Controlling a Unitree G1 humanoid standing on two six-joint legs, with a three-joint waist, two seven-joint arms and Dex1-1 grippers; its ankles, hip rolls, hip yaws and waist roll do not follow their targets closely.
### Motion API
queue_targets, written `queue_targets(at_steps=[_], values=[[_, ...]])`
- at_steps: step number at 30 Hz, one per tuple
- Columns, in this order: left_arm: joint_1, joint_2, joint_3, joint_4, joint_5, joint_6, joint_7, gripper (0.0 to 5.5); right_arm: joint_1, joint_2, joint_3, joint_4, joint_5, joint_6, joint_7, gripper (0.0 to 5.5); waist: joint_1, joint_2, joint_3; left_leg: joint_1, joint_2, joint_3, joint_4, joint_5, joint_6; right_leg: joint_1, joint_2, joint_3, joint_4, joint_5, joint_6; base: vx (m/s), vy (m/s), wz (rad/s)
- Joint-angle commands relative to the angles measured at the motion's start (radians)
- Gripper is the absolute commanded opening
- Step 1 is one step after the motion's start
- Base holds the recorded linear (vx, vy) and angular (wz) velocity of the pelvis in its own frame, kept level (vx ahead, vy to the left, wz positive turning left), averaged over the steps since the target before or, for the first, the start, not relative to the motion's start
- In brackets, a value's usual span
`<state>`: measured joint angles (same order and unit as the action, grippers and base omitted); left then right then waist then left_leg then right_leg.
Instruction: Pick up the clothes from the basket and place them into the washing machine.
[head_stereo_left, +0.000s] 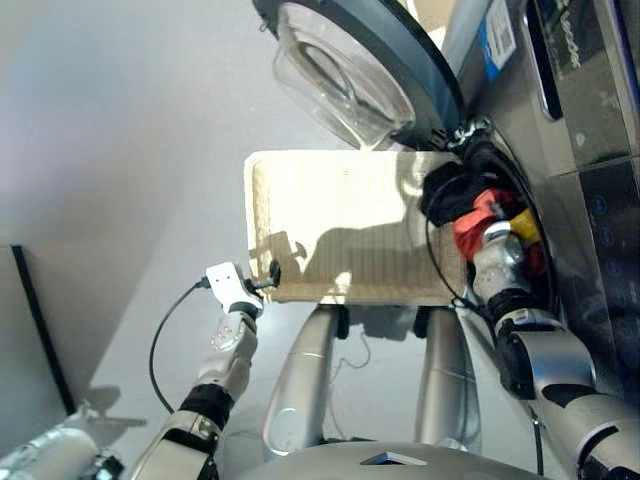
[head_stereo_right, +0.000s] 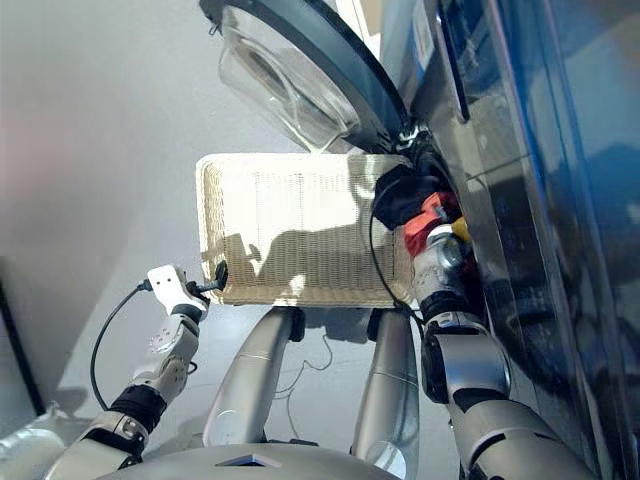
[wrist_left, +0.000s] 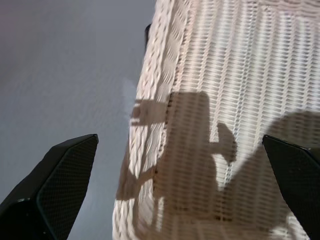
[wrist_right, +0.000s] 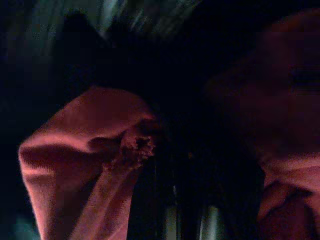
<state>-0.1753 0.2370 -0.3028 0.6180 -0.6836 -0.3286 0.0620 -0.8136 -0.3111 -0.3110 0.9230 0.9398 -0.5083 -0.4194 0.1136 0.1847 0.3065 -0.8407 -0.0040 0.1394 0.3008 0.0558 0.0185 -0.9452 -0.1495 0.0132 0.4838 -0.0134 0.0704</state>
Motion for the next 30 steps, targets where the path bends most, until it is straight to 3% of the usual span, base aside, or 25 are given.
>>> queue_targets(at_steps=[1,7,12,13,14,16,17,21,30], values=[[0.013,-0.014,-0.028,0.003,0.017,-0.06,0.007,5.5,-0.041,-0.137,-0.02,-0.125,-0.01,-0.193,-0.112,0.0,-0.015,0.091,-0.047,-0.056,-0.008,-0.017,0.021,-0.024,-0.031,-0.007,0.021,0.001,-0.125,0.066,0.016,0.028,0.024,-0.316],[0.014,-0.009,-0.065,-0.012,0.035,-0.058,0.015,5.5,-0.093,-0.265,-0.051,-0.119,-0.116,-0.228,-0.291,0.0,-0.01,0.109,-0.085,-0.058,-0.017,-0.015,0.005,-0.028,-0.03,-0.024,0.015,0.01,-0.113,0.062,0.017,0.005,0.002,-0.034],[0.014,-0.011,-0.059,-0.021,0.041,-0.061,0.03,5.5,-0.048,-0.238,-0.022,-0.079,-0.208,-0.136,-0.331,0.0,-0.017,0.104,-0.091,-0.058,-0.018,-0.014,-0.005,-0.03,-0.028,-0.022,0.017,0.008,-0.123,0.067,0.014,0.0,0.0,0.0],[0.015,-0.011,-0.054,-0.026,0.04,-0.061,0.031,5.5,-0.04,-0.231,-0.004,-0.061,-0.205,-0.111,-0.308,1.79,-0.019,0.101,-0.088,-0.058,-0.016,-0.013,-0.006,-0.029,-0.029,-0.02,0.018,0.007,-0.125,0.068,0.012,0.0,0.0,0.0],[0.014,-0.006,-0.048,-0.033,0.043,-0.062,0.032,5.5,-0.029,-0.232,0.027,-0.028,-0.209,-0.068,-0.265,5.5,-0.02,0.097,-0.085,-0.059,-0.014,-0.013,-0.006,-0.028,-0.03,-0.02,0.018,0.005,-0.127,0.071,0.011,0.0,0.0,0.0],[0.015,0.002,-0.03,-0.049,0.038,-0.063,0.032,5.5,-0.009,-0.214,0.124,0.035,-0.189,0.001,-0.149,5.5,-0.023,0.081,-0.073,-0.063,-0.007,-0.011,-0.002,-0.024,-0.032,-0.02,0.024,0.002,-0.129,0.078,0.007,0.007,-0.065,0.011],[0.014,0.011,-0.019,-0.055,0.044,-0.06,0.027,5.5,0.005,-0.215,0.17,0.065,-0.206,0.042,-0.092,5.5,-0.019,0.07,-0.075,-0.054,-0.005,-0.023,0.001,-0.048,-0.04,-0.009,0.027,0.006,-0.127,0.057,0.012,0.054,-0.077,0.002],[0.045,0.027,0.038,-0.063,0.031,-0.04,-0.004,5.5,0.066,-0.153,0.353,0.106,-0.247,0.142,0.114,5.5,-0.026,0.025,-0.059,-0.062,0.01,-0.026,0.021,-0.046,-0.044,-0.003,0.034,-0.014,-0.124,0.062,0.001,-0.016,-0.092,0.032],[0.057,0.02,0.096,0.0,0.025,-0.024,-0.04,5.5,0.126,-0.088,0.502,0.111,-0.325,0.207,0.275,5.5,-0.023,-0.04,-0.067,-0.068,0.021,-0.05,0.037,-0.038,-0.043,0.007,0.033,-0.046,-0.118,0.064,-0.006,-0.005,-0.02,0.032]])
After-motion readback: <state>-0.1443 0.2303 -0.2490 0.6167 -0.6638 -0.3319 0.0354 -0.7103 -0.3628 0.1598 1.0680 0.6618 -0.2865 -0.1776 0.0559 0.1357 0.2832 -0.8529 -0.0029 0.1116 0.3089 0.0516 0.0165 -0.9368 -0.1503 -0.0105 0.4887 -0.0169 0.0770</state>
